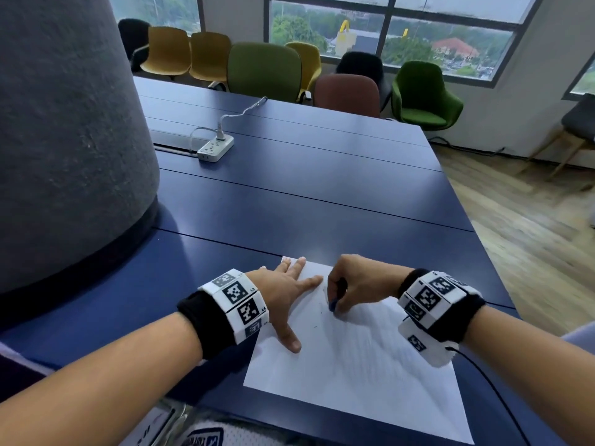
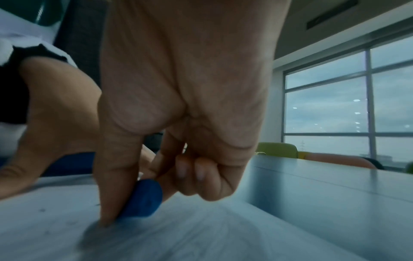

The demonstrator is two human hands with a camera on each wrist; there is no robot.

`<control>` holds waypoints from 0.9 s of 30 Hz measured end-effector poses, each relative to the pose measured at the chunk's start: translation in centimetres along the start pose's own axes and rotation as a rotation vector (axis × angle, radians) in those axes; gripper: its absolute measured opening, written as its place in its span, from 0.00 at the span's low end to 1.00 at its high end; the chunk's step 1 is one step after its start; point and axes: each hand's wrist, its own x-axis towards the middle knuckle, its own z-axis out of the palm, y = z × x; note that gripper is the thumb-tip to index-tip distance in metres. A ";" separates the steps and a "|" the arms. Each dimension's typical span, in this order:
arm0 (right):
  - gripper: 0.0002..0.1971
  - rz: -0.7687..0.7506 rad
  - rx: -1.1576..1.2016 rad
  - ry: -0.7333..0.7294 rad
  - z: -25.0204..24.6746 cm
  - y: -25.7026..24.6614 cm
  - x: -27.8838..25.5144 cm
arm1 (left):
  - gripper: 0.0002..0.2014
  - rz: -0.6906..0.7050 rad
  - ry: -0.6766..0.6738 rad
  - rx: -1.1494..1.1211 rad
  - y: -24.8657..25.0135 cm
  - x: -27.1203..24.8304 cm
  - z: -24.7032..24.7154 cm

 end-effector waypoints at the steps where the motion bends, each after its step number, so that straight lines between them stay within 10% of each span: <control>1: 0.06 0.004 -0.002 0.033 -0.2 0.3 0.3 | 0.67 -0.001 -0.003 0.001 0.0 -0.1 -0.1; 13: 0.05 0.046 -0.002 0.227 -0.9 1.0 1.2 | 0.66 0.000 -0.008 -0.005 0.2 -0.2 -0.2; 18: 0.05 0.029 -0.002 0.039 -0.6 0.5 0.5 | 0.67 -0.006 -0.004 -0.009 0.1 -0.2 -0.1; 22: 0.04 0.048 -0.015 0.238 -1.1 1.2 1.1 | 0.66 0.000 0.000 -0.009 0.1 -0.2 -0.1; 27: 0.05 0.036 -0.028 0.007 -0.9 0.7 0.2 | 0.67 -0.008 -0.007 -0.007 0.1 -0.2 -0.1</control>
